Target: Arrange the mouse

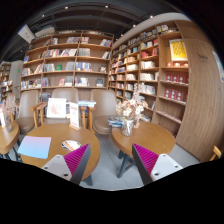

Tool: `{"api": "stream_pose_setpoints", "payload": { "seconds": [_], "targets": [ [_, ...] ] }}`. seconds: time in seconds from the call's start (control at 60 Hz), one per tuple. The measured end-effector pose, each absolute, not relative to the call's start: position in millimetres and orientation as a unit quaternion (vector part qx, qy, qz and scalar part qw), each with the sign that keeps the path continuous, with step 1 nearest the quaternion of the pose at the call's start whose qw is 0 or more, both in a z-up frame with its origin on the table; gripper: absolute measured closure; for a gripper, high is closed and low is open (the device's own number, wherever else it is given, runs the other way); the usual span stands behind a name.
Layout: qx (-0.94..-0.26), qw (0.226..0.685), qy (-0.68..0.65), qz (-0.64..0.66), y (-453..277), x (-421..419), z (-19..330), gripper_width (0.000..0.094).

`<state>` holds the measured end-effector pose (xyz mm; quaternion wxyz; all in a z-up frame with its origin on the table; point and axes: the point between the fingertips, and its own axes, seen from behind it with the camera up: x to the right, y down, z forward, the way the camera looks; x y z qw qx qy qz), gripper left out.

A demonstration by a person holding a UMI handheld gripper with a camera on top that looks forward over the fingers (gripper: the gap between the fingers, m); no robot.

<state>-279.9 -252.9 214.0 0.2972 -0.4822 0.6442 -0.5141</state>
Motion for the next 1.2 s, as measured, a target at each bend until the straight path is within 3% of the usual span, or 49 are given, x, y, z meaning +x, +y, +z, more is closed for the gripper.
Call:
{"api": "stream_pose_setpoints", "payload": {
  "seconds": [0.467, 1.0, 1.2],
  "targets": [
    [-0.538, 0.301, 0.644, -0.454, -235.4, -260.5, 146.7, 0.0078],
    [-0.597, 0.343, 0.624, -0.371, -141.8, -165.3, 57.2, 0.0078],
    [-0.606, 0.327, 0.627, -0.366, -143.0, -125.1, 28.2, 0.0081]
  ]
}}
